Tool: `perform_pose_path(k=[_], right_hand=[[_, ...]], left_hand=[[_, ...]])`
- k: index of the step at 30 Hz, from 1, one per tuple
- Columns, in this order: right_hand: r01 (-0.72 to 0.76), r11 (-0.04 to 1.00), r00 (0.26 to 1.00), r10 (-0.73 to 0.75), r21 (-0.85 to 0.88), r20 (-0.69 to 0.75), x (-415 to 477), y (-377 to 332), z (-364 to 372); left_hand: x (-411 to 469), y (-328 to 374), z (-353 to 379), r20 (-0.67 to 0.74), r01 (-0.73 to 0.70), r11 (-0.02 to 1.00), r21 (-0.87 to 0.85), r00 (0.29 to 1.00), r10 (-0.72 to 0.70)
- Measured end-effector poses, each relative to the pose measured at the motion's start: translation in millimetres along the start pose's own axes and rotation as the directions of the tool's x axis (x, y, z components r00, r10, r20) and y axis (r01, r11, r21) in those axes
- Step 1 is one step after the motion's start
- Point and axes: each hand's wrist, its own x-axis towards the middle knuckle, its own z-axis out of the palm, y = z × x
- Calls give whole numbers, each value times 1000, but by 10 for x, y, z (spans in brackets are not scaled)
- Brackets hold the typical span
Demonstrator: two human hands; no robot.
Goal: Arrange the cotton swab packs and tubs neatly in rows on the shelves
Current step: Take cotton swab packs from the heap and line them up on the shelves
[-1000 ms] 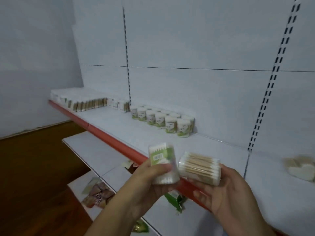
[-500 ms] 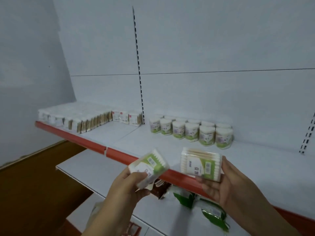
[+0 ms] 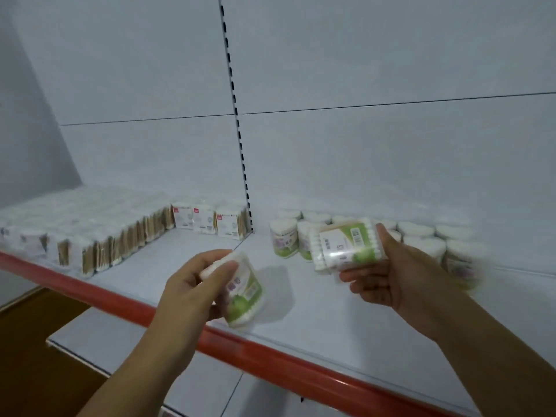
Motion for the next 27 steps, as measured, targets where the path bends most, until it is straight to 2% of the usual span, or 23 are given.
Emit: perform_pose_path(k=[4, 7, 10, 12, 14, 18, 24, 27], right_hand=[[3, 984, 996, -17, -176, -82, 299, 48, 145], [-31, 965, 986, -14, -259, -168, 459, 131, 261], [-69, 951, 964, -14, -301, -265, 542, 241, 391], [-102, 965, 949, 22, -241, -315, 594, 360, 477], [-119, 989, 929, 81, -85, -361, 637, 449, 485], [-115, 980, 926, 165, 163, -340, 635, 501, 394], [-33, 961, 977, 90, 275, -194, 711, 560, 317], [-18, 964, 987, 59, 265, -148, 703, 579, 331]], left_hand=[[508, -188, -26, 116, 30, 997, 70, 993, -38], [884, -297, -71, 234, -55, 986, 159, 972, 16], [1230, -335, -82, 381, -173, 949, 263, 922, 62], [1473, -352, -38, 494, -303, 893, 332, 862, 108], [1647, -428, 61, 574, -405, 854, 327, 803, 161], [1705, -707, 179, 581, -535, 813, 232, 746, 325], [1833, -868, 164, 571, -602, 749, 275, 729, 377], [1805, -824, 150, 555, -690, 660, 299, 688, 467]])
